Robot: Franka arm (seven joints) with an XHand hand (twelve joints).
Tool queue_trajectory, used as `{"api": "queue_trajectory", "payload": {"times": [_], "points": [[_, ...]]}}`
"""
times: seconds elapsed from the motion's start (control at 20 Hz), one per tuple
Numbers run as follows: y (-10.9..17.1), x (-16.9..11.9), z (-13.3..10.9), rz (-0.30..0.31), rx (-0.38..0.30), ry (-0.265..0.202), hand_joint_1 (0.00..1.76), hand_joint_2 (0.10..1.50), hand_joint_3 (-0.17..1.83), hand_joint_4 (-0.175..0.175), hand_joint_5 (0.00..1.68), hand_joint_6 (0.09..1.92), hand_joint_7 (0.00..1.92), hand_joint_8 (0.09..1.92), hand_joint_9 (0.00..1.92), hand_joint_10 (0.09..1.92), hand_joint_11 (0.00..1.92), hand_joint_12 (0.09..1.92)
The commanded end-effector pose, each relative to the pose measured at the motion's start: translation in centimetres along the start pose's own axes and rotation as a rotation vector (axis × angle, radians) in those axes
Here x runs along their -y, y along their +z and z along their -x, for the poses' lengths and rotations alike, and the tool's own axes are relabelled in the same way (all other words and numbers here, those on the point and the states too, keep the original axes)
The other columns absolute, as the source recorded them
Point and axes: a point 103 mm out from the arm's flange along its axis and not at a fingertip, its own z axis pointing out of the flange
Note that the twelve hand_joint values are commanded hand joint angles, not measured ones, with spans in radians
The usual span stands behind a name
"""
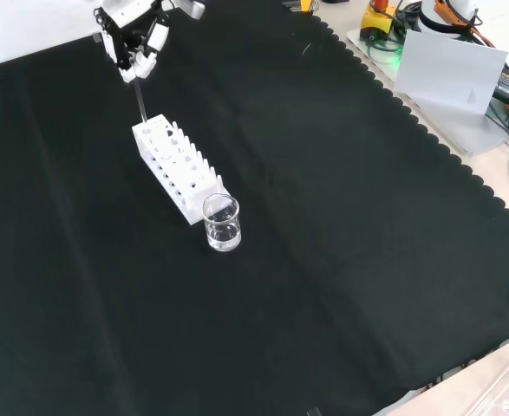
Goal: Put the glass rod back on the white test tube rack.
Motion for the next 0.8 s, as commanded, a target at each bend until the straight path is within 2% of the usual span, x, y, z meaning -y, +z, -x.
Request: {"api": "queue_trajectory", "payload": {"times": [0.05,0.6,0.8], "points": [[0.8,-0.2,0.4,-0.01,0.001,0.002,1.23,1.04,-0.17,-0.175,1.41,0.29,1.52,0.94,1.79,0.58,1.79,0.74],[2.2,-0.2,1.5,-0.017,-0.028,0.01,1.23,1.04,-0.17,-0.175,1.41,0.29,1.52,0.94,1.79,0.58,1.79,0.75],[2.4,-0.4,1.2,-0.03,-0.037,0.005,1.23,1.04,-0.17,-0.175,1.41,0.29,1.52,0.94,1.79,0.58,1.79,0.75]]}}
